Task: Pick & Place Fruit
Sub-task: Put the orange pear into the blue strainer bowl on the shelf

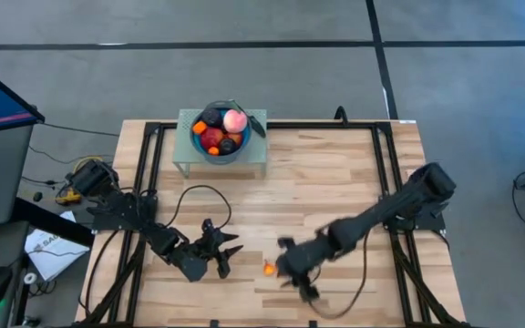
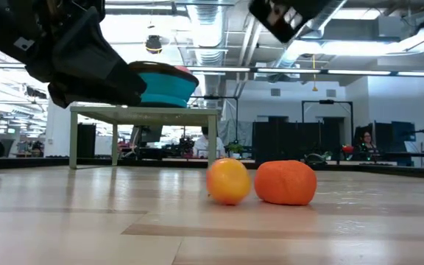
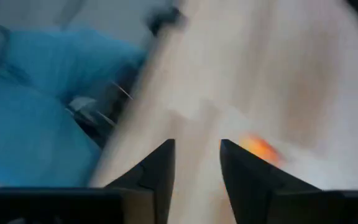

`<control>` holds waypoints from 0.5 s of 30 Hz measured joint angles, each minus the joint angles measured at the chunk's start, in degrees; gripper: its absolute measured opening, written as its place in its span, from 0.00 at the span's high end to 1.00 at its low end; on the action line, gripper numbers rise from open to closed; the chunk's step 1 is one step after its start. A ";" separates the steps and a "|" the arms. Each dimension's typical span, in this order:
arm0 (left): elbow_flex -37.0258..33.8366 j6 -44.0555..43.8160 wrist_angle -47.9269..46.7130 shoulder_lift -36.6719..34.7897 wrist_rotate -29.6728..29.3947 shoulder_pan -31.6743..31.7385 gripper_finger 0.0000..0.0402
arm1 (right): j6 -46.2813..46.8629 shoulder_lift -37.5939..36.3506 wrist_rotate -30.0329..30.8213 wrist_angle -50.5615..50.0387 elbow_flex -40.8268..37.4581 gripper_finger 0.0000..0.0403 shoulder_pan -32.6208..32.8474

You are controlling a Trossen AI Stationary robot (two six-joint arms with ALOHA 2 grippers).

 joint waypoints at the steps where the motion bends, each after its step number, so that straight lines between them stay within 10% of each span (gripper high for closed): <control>1: -0.05 0.09 0.57 0.00 -0.02 -0.02 0.61 | 1.13 1.82 -0.04 0.71 1.25 0.66 1.00; 15: -1.03 0.14 3.24 0.00 -0.43 0.84 0.61 | 5.88 27.11 2.89 -28.22 31.08 0.19 -2.56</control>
